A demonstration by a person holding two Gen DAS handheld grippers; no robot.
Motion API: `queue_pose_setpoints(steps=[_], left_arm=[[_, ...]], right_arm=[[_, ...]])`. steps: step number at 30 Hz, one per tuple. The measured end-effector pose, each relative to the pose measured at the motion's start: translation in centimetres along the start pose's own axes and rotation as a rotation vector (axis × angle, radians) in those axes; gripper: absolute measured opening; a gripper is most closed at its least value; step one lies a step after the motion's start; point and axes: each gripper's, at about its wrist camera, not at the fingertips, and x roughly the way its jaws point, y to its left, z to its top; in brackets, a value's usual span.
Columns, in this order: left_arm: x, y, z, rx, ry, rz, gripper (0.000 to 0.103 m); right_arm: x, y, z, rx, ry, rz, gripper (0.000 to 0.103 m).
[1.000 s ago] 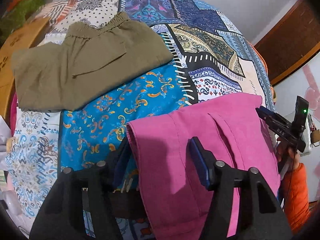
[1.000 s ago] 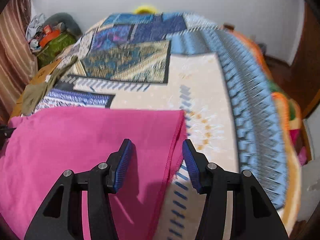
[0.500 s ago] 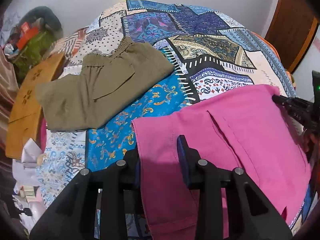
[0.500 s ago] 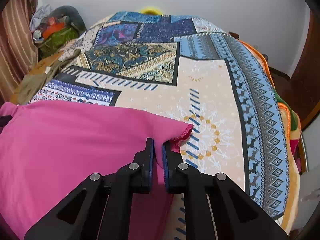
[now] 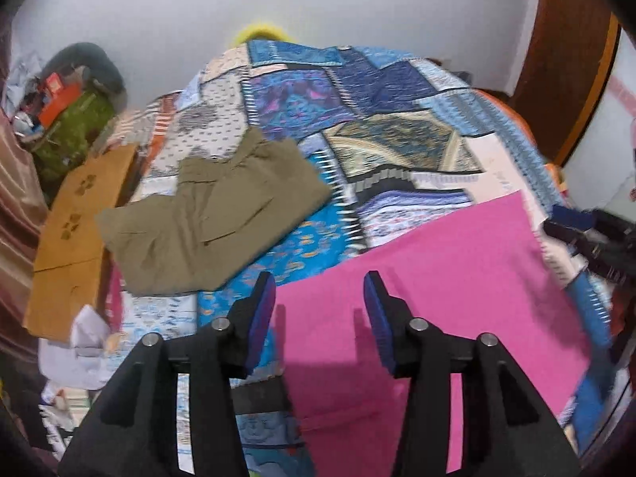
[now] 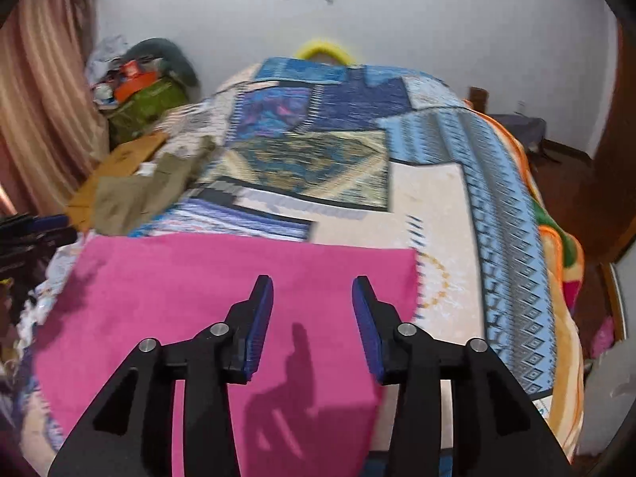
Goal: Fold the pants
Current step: 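Smooth the folded pink pants flat with both tools open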
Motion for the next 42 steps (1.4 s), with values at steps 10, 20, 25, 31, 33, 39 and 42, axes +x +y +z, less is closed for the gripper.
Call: queue_pose_setpoints(steps=[10,20,25,31,33,39,42], left_arm=[[4.0,-5.0,-3.6,0.1,0.115,-0.003,0.052],[0.7,-4.1,-6.9,0.136,0.081,0.021,0.068],[-1.2,-3.0,-8.5,0.113,0.085,0.024,0.075],[-4.0,-2.0,-11.1,0.078,0.048,0.102,0.082],[-4.7,-1.5,-11.9,0.068,0.048,0.115,0.082],[-6.9,0.3,-12.5,0.016,0.042,0.124,0.082],[-8.0,1.5,-12.4,-0.1,0.056,0.007,0.082]], right_arm=[[5.2,6.2,-2.2,-0.072,0.251,0.106,0.054],[1.3,5.7,-6.6,-0.069,0.234,0.098,0.06],[-0.7,5.3,-8.1,-0.04,0.22,0.062,0.06],[-2.6,5.3,-9.2,-0.027,0.213,0.026,0.06],[-3.1,5.5,-9.6,-0.048,0.217,0.007,0.06],[-4.3,5.8,-10.1,-0.07,0.207,-0.026,0.06],[-5.6,6.2,-9.3,-0.053,0.156,-0.009,0.06]])
